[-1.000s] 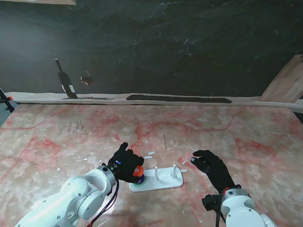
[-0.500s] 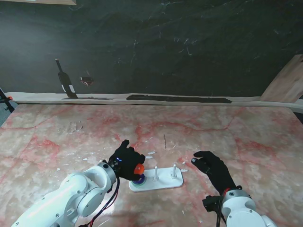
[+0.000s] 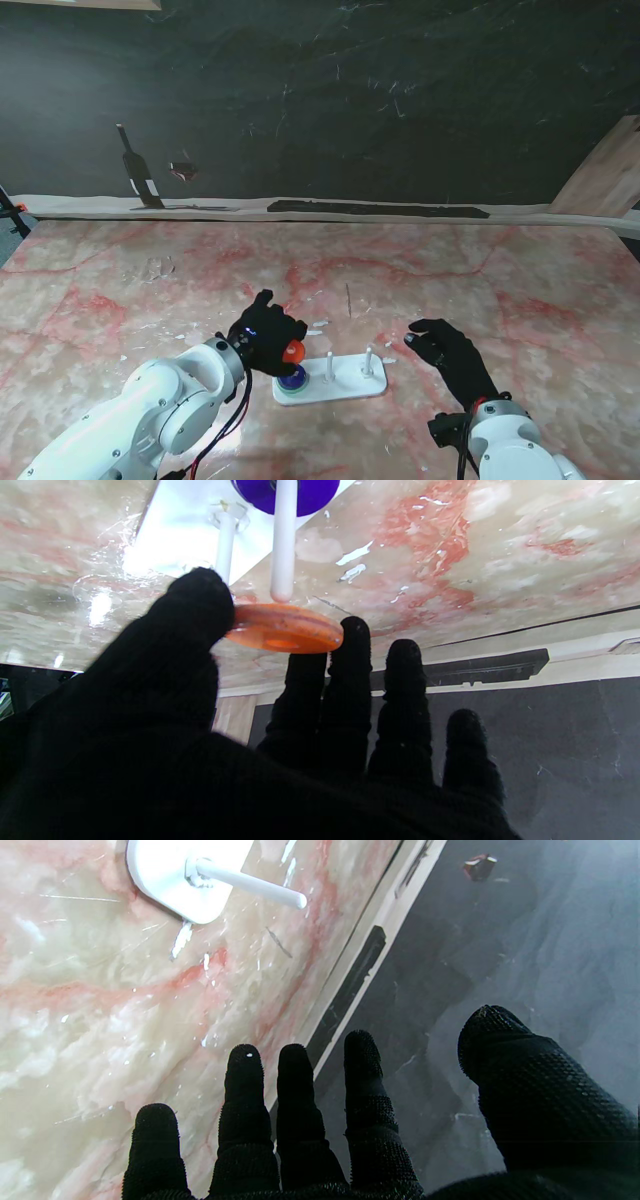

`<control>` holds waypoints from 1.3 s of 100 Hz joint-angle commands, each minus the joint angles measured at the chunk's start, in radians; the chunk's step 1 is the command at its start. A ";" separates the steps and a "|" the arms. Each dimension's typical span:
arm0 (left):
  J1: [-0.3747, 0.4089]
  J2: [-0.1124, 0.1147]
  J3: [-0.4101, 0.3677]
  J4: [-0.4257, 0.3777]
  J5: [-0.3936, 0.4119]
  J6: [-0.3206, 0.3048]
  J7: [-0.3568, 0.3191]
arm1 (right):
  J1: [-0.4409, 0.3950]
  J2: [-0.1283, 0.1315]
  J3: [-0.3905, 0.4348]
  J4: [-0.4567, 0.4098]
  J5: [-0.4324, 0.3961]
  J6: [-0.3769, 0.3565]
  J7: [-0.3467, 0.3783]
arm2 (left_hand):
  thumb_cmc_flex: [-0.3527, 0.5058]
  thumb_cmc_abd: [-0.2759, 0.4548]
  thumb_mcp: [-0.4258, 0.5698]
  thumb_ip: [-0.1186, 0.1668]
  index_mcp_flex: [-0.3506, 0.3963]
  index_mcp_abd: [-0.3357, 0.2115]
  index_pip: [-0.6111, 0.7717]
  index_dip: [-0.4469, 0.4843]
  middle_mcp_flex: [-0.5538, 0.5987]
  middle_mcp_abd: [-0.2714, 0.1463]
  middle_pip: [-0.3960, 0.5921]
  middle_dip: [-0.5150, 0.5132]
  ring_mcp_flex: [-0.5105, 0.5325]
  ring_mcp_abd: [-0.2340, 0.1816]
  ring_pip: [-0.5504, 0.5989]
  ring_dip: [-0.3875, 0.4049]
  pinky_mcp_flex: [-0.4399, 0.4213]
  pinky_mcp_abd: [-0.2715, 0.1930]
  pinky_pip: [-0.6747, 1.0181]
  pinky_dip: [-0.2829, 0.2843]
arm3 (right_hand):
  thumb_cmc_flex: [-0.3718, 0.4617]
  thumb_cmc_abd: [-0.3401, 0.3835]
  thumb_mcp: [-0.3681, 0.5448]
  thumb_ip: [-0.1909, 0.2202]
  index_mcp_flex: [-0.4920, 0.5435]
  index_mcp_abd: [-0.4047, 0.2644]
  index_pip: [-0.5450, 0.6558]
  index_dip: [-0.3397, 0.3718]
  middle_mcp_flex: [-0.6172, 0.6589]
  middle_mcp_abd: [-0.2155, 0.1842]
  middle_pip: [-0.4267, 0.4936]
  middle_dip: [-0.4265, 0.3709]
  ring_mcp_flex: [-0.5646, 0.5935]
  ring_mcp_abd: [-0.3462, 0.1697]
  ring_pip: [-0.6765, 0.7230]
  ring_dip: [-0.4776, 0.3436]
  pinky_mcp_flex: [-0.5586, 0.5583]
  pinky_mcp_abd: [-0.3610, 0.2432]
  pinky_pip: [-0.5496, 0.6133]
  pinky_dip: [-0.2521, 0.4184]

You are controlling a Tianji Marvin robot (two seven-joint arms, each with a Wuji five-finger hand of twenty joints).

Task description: Move the three rings of the Hanoi Tower from the left rod to the right rod

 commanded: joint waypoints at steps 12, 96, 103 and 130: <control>-0.008 -0.001 0.006 -0.024 -0.002 0.003 0.007 | 0.001 -0.003 -0.002 0.002 0.004 0.000 0.005 | 0.021 0.002 0.094 -0.002 0.035 -0.024 0.046 -0.001 0.031 -0.026 -0.003 -0.001 0.016 0.005 0.021 0.007 -0.001 -0.002 0.010 -0.015 | -0.015 0.009 -0.029 0.024 -0.005 0.002 0.006 -0.003 0.015 -0.004 0.006 0.006 0.026 0.002 0.011 0.012 -0.009 0.006 0.026 -0.026; -0.373 -0.075 0.378 0.216 -0.245 0.090 0.166 | -0.047 -0.021 0.070 0.010 0.019 0.044 -0.041 | 0.022 0.013 0.082 -0.002 0.018 -0.023 0.047 0.000 0.011 -0.027 0.002 0.005 -0.001 -0.003 0.020 0.017 -0.003 -0.011 0.028 -0.022 | -0.011 0.005 -0.022 0.023 -0.010 -0.004 0.005 -0.004 -0.001 -0.007 0.003 0.006 0.007 -0.003 0.001 0.008 -0.012 0.004 0.025 -0.039; -0.391 -0.086 0.400 0.235 -0.264 0.095 0.183 | -0.051 -0.021 0.075 0.011 0.022 0.042 -0.038 | 0.023 0.014 0.080 -0.001 0.018 -0.022 0.047 0.001 0.010 -0.026 0.002 0.005 -0.002 0.000 0.020 0.018 -0.002 -0.011 0.028 -0.023 | -0.010 0.007 -0.026 0.023 -0.011 -0.008 0.004 -0.004 -0.004 -0.008 0.002 0.005 0.003 -0.004 0.000 0.007 -0.014 0.002 0.019 -0.041; -0.443 -0.117 0.463 0.295 -0.329 0.092 0.216 | -0.045 -0.018 0.080 0.020 0.030 0.044 -0.021 | 0.024 0.016 0.075 0.001 0.017 -0.021 0.044 0.000 0.009 -0.026 0.002 0.005 -0.003 -0.001 0.020 0.019 -0.002 -0.013 0.027 -0.025 | -0.006 0.012 -0.035 0.024 -0.013 -0.009 0.001 -0.003 -0.006 -0.009 0.003 0.004 -0.003 -0.006 -0.002 0.006 -0.013 0.001 0.007 -0.042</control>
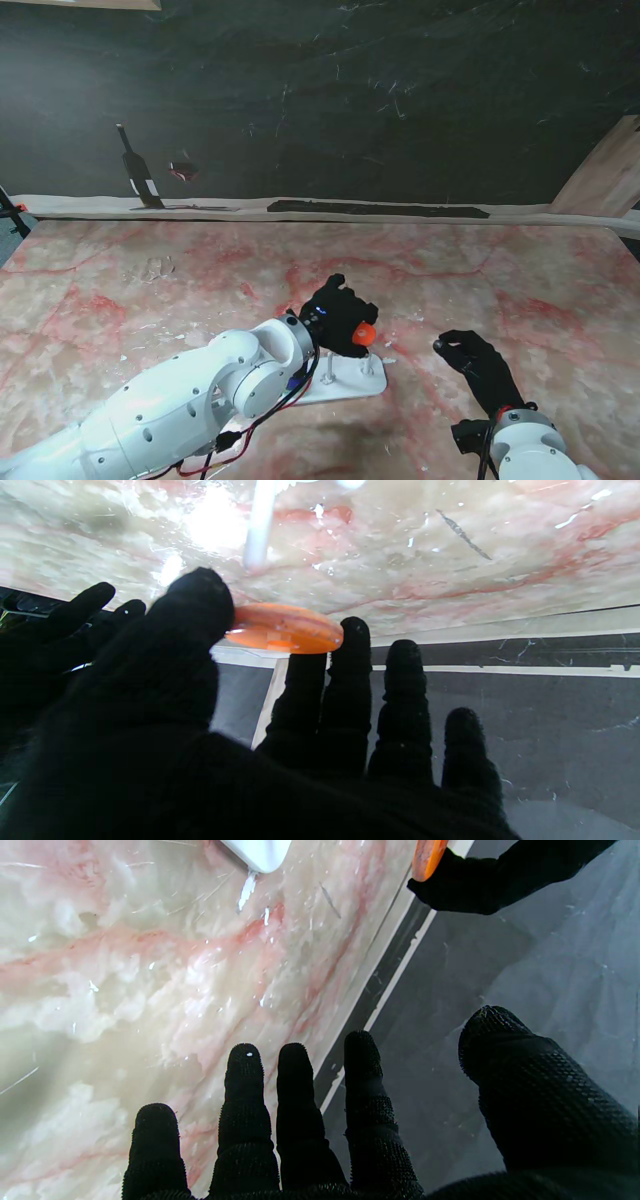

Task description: Move the three rings of the Hanoi Tower from the left rod to the right rod

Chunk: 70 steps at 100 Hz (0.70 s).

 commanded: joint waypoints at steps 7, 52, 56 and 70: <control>-0.022 -0.019 0.019 0.027 -0.026 -0.005 0.005 | -0.004 -0.001 -0.003 0.000 0.002 0.003 0.004 | 0.024 0.017 0.074 0.001 0.017 -0.022 0.044 0.000 0.008 -0.027 0.002 0.005 -0.002 -0.001 0.020 0.017 -0.003 -0.001 -0.004 -0.002 | -0.006 0.011 -0.029 0.024 -0.014 -0.008 0.000 -0.002 -0.015 -0.010 0.003 0.004 -0.009 -0.006 -0.001 0.006 -0.012 -0.001 -0.008 -0.019; -0.027 -0.032 0.041 0.065 -0.056 -0.013 0.023 | 0.003 -0.003 -0.005 0.004 0.015 0.005 0.000 | 0.026 0.018 0.072 0.004 0.019 -0.020 0.045 0.000 0.009 -0.024 0.004 0.005 -0.001 0.002 0.023 0.019 -0.003 -0.003 -0.007 -0.001 | 0.000 0.021 -0.031 0.026 -0.010 -0.023 0.002 0.001 -0.016 -0.009 0.004 0.004 -0.011 -0.006 0.001 0.006 -0.012 -0.002 -0.013 -0.013; -0.027 -0.032 0.042 0.065 -0.056 -0.013 0.023 | 0.003 -0.003 -0.005 0.004 0.016 0.005 -0.001 | 0.026 0.018 0.072 0.004 0.018 -0.021 0.045 0.000 0.009 -0.024 0.004 0.005 -0.001 0.002 0.023 0.019 -0.003 -0.003 -0.007 0.000 | 0.002 0.021 -0.031 0.025 -0.010 -0.025 0.001 0.001 -0.016 -0.008 0.004 0.004 -0.011 -0.006 0.001 0.006 -0.012 -0.002 -0.013 -0.013; -0.029 -0.034 0.047 0.069 -0.059 -0.015 0.024 | 0.004 -0.004 -0.006 0.004 0.019 0.007 -0.002 | 0.025 0.017 0.071 0.004 0.018 -0.021 0.045 0.000 0.009 -0.024 0.004 0.005 -0.002 0.002 0.023 0.019 -0.003 -0.005 -0.006 0.001 | -0.001 0.022 -0.031 0.025 -0.011 -0.022 -0.001 0.002 -0.015 -0.009 0.005 0.004 -0.011 -0.006 0.002 0.006 -0.012 -0.002 -0.014 -0.011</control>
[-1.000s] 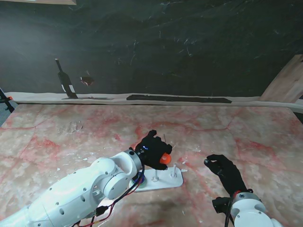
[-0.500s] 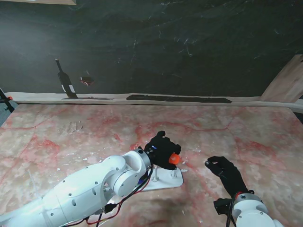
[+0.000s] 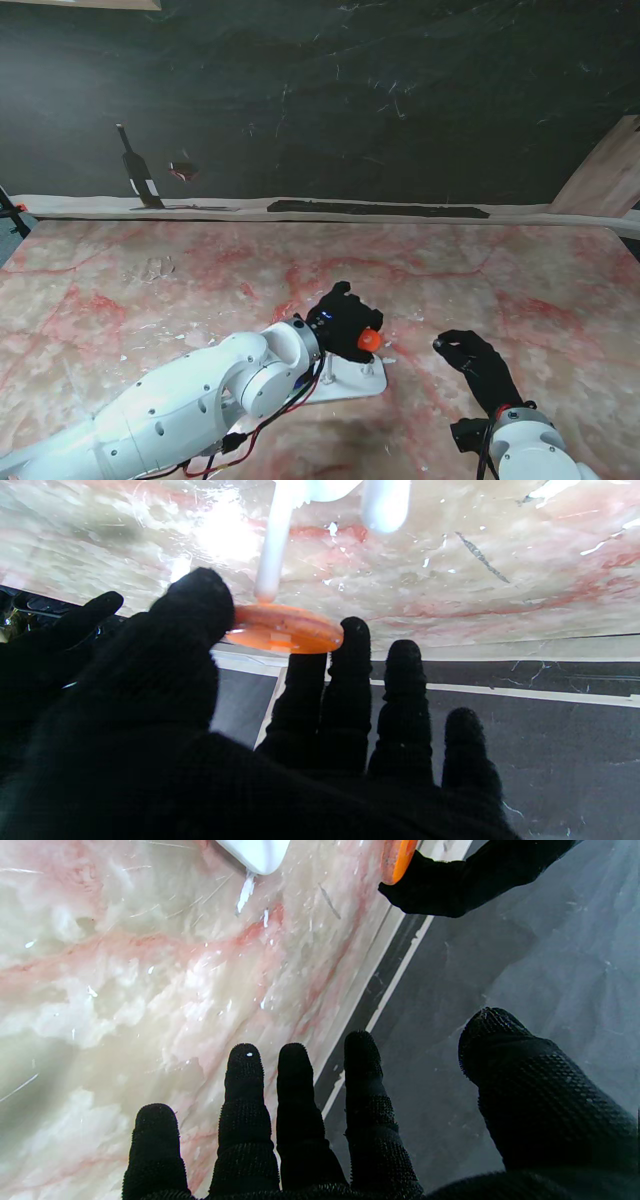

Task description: Move the three rings of the Hanoi Tower from the left rod to the right rod

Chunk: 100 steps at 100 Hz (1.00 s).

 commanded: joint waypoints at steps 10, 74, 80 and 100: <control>-0.006 -0.007 0.010 0.008 -0.009 -0.004 0.001 | -0.004 -0.004 -0.003 -0.004 0.003 0.004 -0.001 | 0.026 0.018 0.071 0.005 0.017 -0.020 0.045 0.000 0.008 -0.026 0.004 0.005 -0.002 0.002 0.023 0.011 -0.003 -0.005 -0.007 0.002 | -0.002 0.010 -0.021 0.025 -0.013 -0.018 -0.001 0.002 -0.017 -0.009 0.005 0.004 -0.011 -0.006 0.002 0.007 -0.012 -0.002 -0.011 -0.010; -0.022 -0.016 0.036 0.038 -0.024 -0.008 0.002 | 0.002 -0.005 -0.005 -0.002 0.012 0.008 -0.003 | 0.028 0.022 0.069 0.006 0.015 -0.020 0.046 0.001 0.005 -0.025 0.006 0.007 -0.005 0.001 0.025 0.012 -0.003 -0.008 -0.012 0.004 | -0.004 0.015 -0.024 0.025 -0.016 -0.012 0.001 0.005 -0.018 -0.007 0.008 0.005 -0.013 -0.005 0.005 0.008 -0.011 -0.003 -0.013 -0.004; -0.021 -0.016 0.037 0.037 -0.023 -0.007 0.004 | 0.002 -0.005 -0.005 -0.001 0.012 0.008 -0.004 | 0.028 0.021 0.069 0.006 0.015 -0.021 0.047 0.001 0.006 -0.025 0.007 0.007 -0.005 0.001 0.025 0.012 -0.003 -0.008 -0.012 0.004 | -0.005 0.015 -0.024 0.025 -0.016 -0.012 0.001 0.005 -0.018 -0.008 0.008 0.005 -0.013 -0.005 0.005 0.008 -0.011 -0.004 -0.012 -0.003; -0.010 -0.010 0.030 0.019 -0.005 -0.001 0.005 | 0.002 -0.006 -0.006 -0.001 0.014 0.011 -0.007 | 0.028 0.020 0.069 0.006 0.017 -0.021 0.047 0.001 0.007 -0.024 0.008 0.008 -0.004 0.003 0.025 0.012 -0.003 -0.009 -0.012 0.005 | -0.006 0.014 -0.024 0.026 -0.017 -0.011 0.002 0.005 -0.018 -0.007 0.009 0.005 -0.014 -0.005 0.005 0.008 -0.011 -0.003 -0.011 0.000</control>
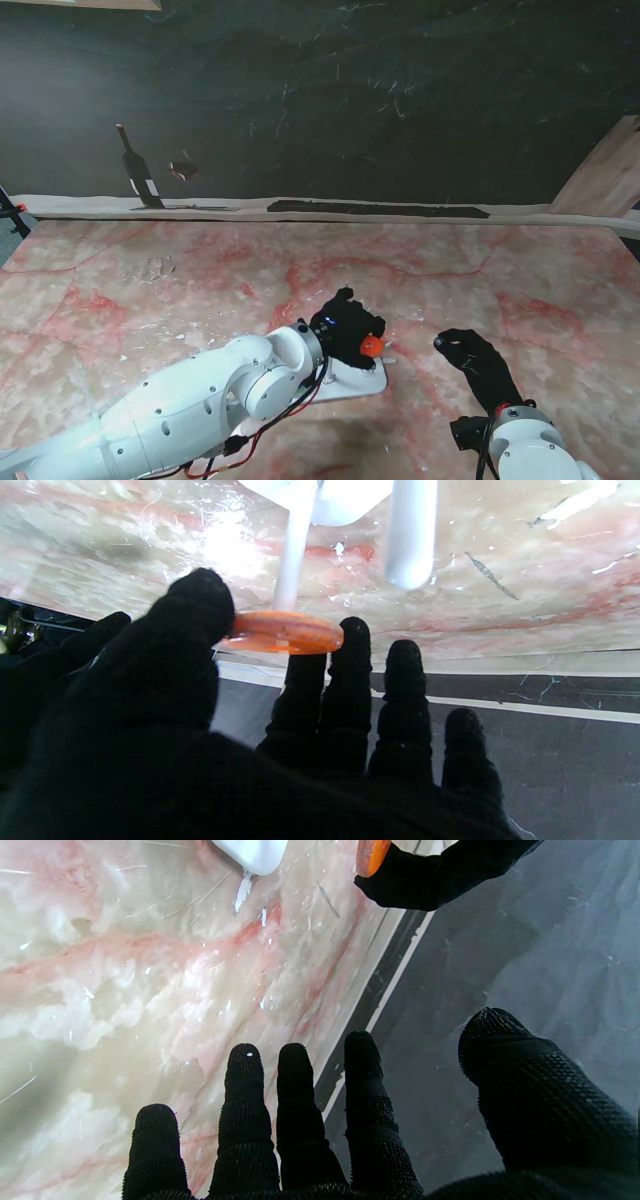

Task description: Move the three rings of the Hanoi Tower from the left rod to the right rod

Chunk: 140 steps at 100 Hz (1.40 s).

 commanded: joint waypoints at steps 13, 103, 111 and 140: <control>0.009 0.005 -0.007 -0.021 0.014 0.007 0.003 | -0.005 -0.005 -0.005 -0.003 0.001 0.003 -0.002 | 0.027 0.018 0.068 0.006 0.016 -0.021 0.047 0.001 0.006 -0.026 0.008 0.009 -0.005 0.001 0.025 0.011 -0.003 -0.008 -0.012 0.006 | -0.006 0.013 -0.024 0.025 -0.018 -0.011 0.002 0.005 -0.019 -0.007 0.008 0.005 -0.013 -0.005 0.006 0.008 -0.011 -0.003 -0.004 0.002; 0.021 -0.001 0.011 0.020 0.019 0.016 0.031 | 0.000 -0.005 -0.006 0.002 0.000 0.005 0.001 | 0.024 0.017 0.054 0.002 -0.040 -0.027 0.022 -0.007 -0.066 -0.032 -0.015 0.002 -0.054 -0.006 0.005 0.006 -0.011 -0.021 -0.050 -0.002 | -0.007 0.014 -0.024 0.026 -0.024 -0.009 0.003 0.004 -0.020 -0.007 0.010 0.005 -0.015 -0.005 0.006 0.008 -0.012 -0.002 -0.008 0.012; 0.021 -0.001 0.012 0.021 0.021 0.016 0.034 | 0.000 -0.005 -0.006 0.002 0.001 0.006 0.001 | 0.015 0.007 0.038 -0.004 -0.085 -0.028 -0.009 -0.021 -0.128 -0.029 -0.064 -0.037 -0.087 -0.007 -0.015 -0.005 -0.010 -0.025 -0.093 -0.001 | -0.007 0.014 -0.024 0.026 -0.025 -0.008 0.003 0.004 -0.020 -0.007 0.010 0.005 -0.015 -0.005 0.006 0.008 -0.012 -0.002 -0.008 0.012; 0.025 0.008 0.001 0.005 0.032 0.016 0.020 | 0.001 -0.004 -0.006 0.002 0.003 0.006 0.004 | -0.040 -0.075 -0.026 -0.053 -0.242 -0.021 -0.125 -0.094 -0.346 0.043 -0.216 -0.227 -0.205 0.006 -0.074 -0.035 -0.026 -0.026 -0.230 0.074 | -0.008 0.012 -0.023 0.026 -0.029 -0.008 0.004 0.003 -0.021 -0.008 0.009 0.005 -0.016 -0.006 0.005 0.007 -0.012 -0.001 -0.011 0.014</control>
